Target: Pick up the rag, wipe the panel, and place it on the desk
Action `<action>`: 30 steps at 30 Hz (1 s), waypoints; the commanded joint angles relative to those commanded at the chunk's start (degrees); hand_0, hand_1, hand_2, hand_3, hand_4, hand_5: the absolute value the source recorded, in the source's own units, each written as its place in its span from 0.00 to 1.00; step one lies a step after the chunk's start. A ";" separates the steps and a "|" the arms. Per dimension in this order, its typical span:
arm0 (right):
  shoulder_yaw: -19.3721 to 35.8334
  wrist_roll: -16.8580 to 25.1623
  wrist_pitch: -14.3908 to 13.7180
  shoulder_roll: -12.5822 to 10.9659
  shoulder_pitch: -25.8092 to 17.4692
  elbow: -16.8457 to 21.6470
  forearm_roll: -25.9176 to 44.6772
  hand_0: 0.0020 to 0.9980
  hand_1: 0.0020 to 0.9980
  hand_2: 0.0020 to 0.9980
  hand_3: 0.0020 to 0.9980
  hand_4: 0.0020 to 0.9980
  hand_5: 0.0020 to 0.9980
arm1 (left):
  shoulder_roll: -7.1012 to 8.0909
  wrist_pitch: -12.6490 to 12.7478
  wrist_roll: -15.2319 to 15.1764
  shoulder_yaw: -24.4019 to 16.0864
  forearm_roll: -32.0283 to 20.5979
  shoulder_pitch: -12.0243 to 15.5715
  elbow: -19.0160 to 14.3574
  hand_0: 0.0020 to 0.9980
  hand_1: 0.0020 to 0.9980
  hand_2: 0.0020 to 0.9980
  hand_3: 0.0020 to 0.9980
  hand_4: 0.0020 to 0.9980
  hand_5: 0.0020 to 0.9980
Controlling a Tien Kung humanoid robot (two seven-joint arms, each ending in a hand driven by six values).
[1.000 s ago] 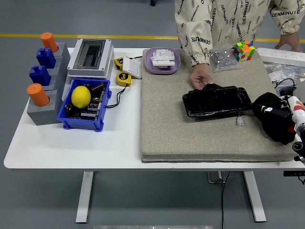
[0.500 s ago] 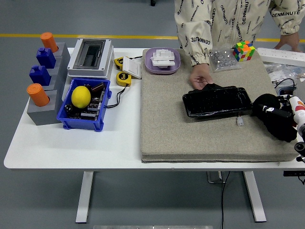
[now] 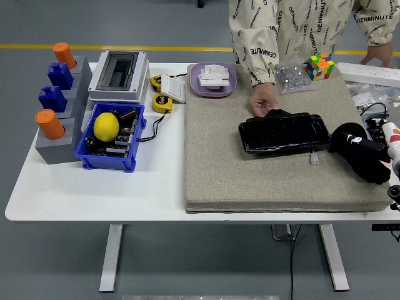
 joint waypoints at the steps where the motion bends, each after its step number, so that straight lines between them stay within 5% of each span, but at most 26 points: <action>1: 0.38 -0.11 -0.10 -0.15 -0.04 0.25 -0.49 0.84 0.82 0.90 0.89 1.00 0.57 | 0.01 0.01 0.00 -0.01 0.01 0.03 0.01 0.61 0.64 0.65 0.56 0.63 0.44; 7: 1.44 -1.03 -0.31 -0.93 0.20 1.75 -2.81 0.85 0.83 0.91 0.90 1.00 0.57 | 0.05 0.02 0.00 -0.20 0.20 0.02 0.01 0.61 0.64 0.66 0.56 0.63 0.44; 24: 4.54 -5.99 0.89 -4.37 0.84 13.28 -30.80 0.85 0.82 0.90 0.89 1.00 0.59 | -0.03 0.12 -0.04 -1.60 1.28 -0.17 0.02 0.61 0.64 0.66 0.56 0.63 0.44; 30: 4.85 -6.39 1.44 -4.89 0.86 14.58 -34.07 0.86 0.82 0.89 0.89 1.00 0.60 | -0.06 0.08 -0.02 -1.64 1.26 -0.35 -0.05 0.61 0.64 0.66 0.56 0.63 0.44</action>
